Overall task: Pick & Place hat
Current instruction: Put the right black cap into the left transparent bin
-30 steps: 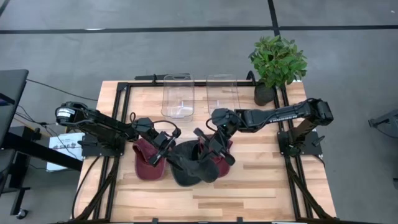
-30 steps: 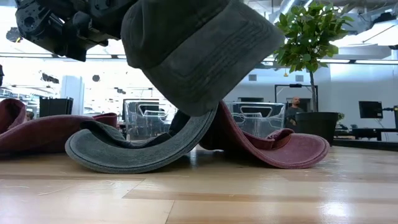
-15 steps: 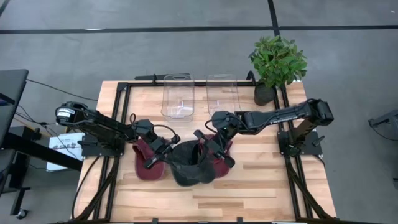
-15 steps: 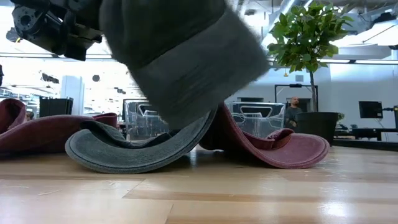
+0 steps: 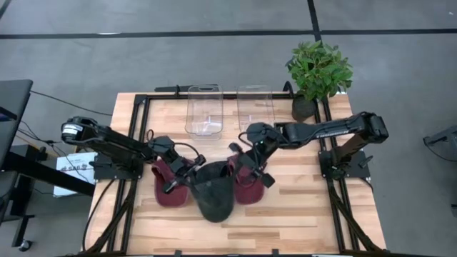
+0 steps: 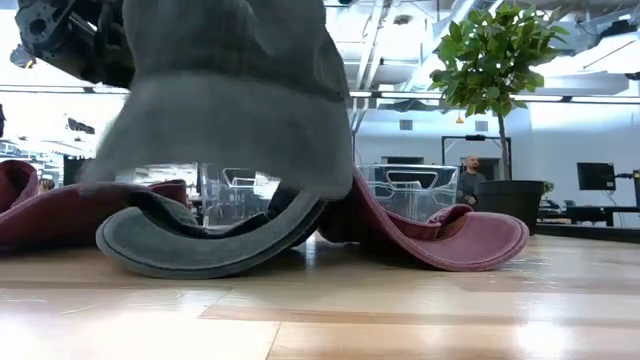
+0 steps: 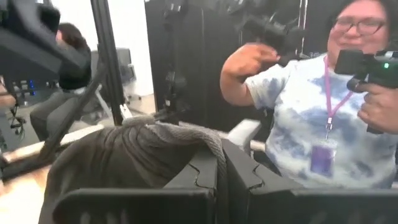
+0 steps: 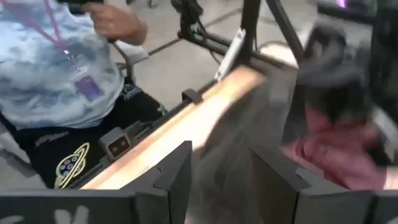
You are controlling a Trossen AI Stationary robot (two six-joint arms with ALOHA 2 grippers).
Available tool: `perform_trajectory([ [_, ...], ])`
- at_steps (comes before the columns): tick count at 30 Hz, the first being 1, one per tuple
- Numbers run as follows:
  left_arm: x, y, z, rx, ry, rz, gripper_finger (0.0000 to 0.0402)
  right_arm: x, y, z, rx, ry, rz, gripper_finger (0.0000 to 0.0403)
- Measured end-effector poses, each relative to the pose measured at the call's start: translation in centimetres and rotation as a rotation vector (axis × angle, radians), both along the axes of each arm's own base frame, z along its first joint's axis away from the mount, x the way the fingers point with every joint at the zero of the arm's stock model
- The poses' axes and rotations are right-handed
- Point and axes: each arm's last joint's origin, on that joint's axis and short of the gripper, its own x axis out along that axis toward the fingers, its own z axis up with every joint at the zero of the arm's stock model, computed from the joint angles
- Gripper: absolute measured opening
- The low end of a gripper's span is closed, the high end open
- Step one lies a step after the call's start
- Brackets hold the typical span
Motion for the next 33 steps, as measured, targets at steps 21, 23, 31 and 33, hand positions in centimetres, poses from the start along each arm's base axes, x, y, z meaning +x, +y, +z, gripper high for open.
perform_trajectory([
  [21, -6.6, 7.0, 7.8, -0.028, -0.227, 0.303, 0.0008, -6.4, 3.9, -4.8, -0.05, 0.145, -0.385, 0.0119],
  [23, -7.0, 8.0, 8.1, -0.016, -0.24, 0.351, 0.0008, -7.1, 4.7, -5.8, -0.069, 0.145, -0.453, 0.0118],
  [31, -7.2, 12.6, 10.6, 0.039, -0.259, 0.508, 0.0008, -9.4, 6.6, -10.2, -0.116, 0.138, -0.634, 0.0118],
  [33, -6.8, 14.0, 11.4, 0.04, -0.242, 0.518, 0.0008, -9.8, 6.8, -11.2, -0.094, 0.096, -0.615, 0.0118],
])
